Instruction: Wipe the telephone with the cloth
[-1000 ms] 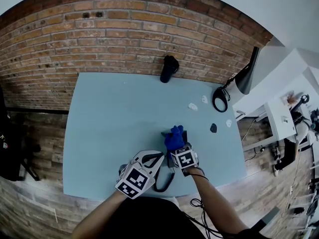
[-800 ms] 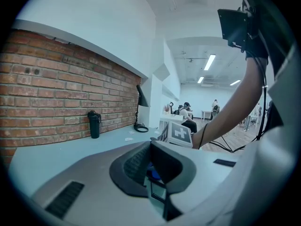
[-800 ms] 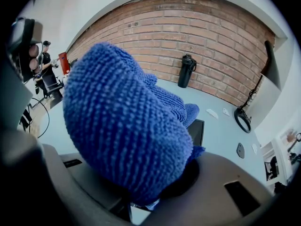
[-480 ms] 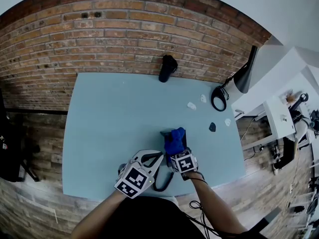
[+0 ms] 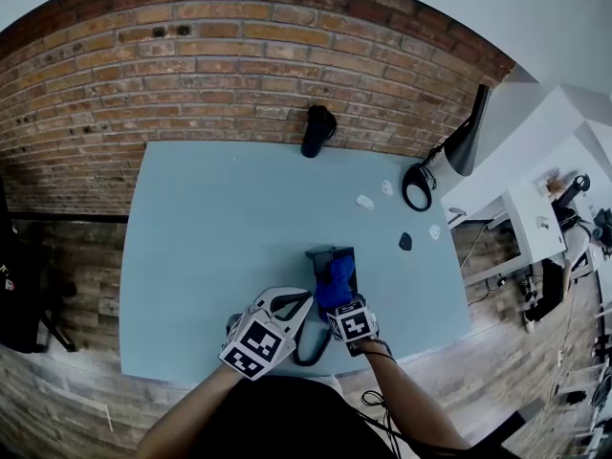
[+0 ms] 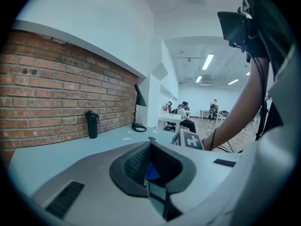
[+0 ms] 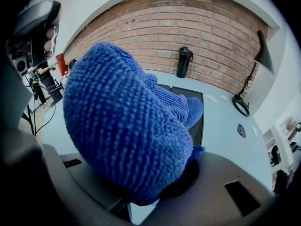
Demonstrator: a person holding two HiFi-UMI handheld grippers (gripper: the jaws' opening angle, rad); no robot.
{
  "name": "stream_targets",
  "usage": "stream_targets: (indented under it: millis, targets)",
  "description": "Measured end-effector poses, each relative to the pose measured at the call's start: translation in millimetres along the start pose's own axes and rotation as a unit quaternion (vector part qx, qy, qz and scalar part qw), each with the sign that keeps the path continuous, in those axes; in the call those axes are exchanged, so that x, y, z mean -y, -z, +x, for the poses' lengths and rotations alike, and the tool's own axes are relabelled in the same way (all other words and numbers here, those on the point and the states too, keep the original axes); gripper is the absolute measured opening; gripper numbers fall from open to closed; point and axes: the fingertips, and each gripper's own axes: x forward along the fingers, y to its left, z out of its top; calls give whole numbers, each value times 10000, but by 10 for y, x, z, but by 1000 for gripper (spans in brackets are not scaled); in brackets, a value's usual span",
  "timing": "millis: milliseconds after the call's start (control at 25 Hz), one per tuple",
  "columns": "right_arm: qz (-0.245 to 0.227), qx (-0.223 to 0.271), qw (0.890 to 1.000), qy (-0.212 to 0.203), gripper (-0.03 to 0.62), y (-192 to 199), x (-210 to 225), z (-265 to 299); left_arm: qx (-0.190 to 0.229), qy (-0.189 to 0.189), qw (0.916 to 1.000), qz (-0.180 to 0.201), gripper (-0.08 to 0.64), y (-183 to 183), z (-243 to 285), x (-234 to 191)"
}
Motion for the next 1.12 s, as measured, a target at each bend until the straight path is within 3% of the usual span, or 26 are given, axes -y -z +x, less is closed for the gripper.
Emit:
stream_targets:
  millis: [560,880,1000,1120]
  targets:
    - [245,-123,9996,-31,127,394,-116,-49,-102,107,9999,55,11,65,33,76]
    - [106,-143,9998,92,127,469,-146,-100,-61,32,9999,93,11,35,13,56]
    - [143,-365,9991,-178,127,602,-169,-95,-60,-60,9999,65,11,25,-10,31]
    - [198,-814,9921,-930,127,704,-300,-165,-39,-180,9998,19,11,14,-71,-45]
